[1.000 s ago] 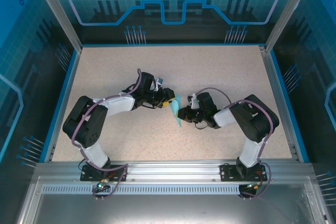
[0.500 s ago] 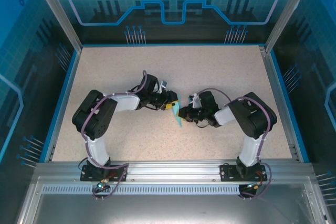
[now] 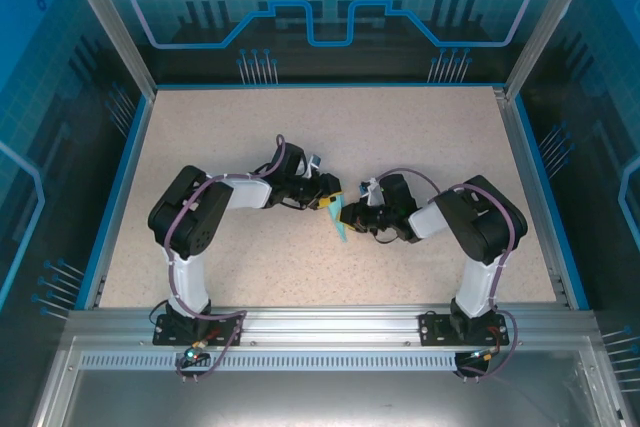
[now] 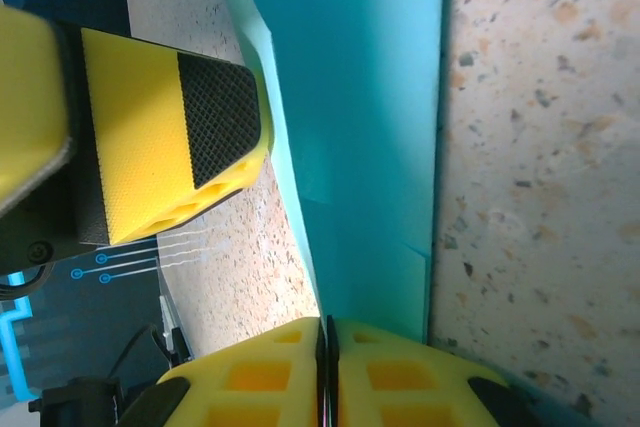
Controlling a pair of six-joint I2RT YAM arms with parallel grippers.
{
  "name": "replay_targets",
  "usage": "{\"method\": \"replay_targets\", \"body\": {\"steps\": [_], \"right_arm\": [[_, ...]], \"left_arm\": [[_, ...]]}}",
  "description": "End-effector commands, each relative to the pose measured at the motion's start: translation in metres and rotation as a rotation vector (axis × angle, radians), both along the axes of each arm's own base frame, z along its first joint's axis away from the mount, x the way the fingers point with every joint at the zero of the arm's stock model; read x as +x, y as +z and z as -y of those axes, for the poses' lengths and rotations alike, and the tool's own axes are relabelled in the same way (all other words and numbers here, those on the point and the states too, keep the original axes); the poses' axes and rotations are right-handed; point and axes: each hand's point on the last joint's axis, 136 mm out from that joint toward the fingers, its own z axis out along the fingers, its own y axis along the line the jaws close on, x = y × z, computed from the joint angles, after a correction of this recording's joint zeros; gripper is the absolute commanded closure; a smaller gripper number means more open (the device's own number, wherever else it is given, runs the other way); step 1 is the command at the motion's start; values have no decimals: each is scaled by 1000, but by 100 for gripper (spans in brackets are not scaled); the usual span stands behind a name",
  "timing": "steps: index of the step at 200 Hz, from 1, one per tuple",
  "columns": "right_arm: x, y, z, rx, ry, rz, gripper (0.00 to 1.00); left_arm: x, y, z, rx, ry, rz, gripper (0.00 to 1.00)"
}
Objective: Fold a paper plane with a square sheet of paper (pick it up from the middle)
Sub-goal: Fold the wing for the fifth time at the center of the table.
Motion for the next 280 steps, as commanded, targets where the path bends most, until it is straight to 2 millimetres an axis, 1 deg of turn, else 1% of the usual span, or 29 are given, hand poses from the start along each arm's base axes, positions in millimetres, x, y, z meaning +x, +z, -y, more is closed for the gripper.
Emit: {"method": "replay_targets", "body": {"steps": [1, 30, 48, 60, 83, 100, 149, 173, 218, 249, 280], "right_arm": [[-4, -23, 13, -34, -61, -80, 90], [-4, -25, 16, -19, -91, -116, 90], [-3, -25, 17, -8, -100, -137, 90], [-2, -26, 17, -1, -107, -153, 90], [-2, -28, 19, 13, -116, -176, 90], [-2, -30, 20, 20, -129, -188, 90], [-3, -33, 22, 17, -130, -205, 89], [-3, -34, 22, 15, -128, -206, 89], [-4, -35, 22, 9, -125, -209, 87], [-6, -35, 23, -30, -107, -204, 85], [-9, -34, 20, -76, -80, -193, 85]], "left_arm": [[6, 20, 9, -30, -37, 77, 55], [1, 42, 3, -17, -38, 153, 52], [-3, 44, -5, 10, -28, 184, 50], [-7, 41, -6, 10, -34, 179, 50], [-10, 32, -3, -13, -41, 159, 51], [-9, 26, 1, -23, -49, 148, 52], [-4, 17, 10, -30, -66, 137, 52], [-2, 8, 12, -23, -70, 123, 53], [0, -11, 11, 7, -67, 98, 53], [-2, -20, 9, 29, -69, 75, 54], [-7, -26, 6, 45, -72, 55, 55]]}}
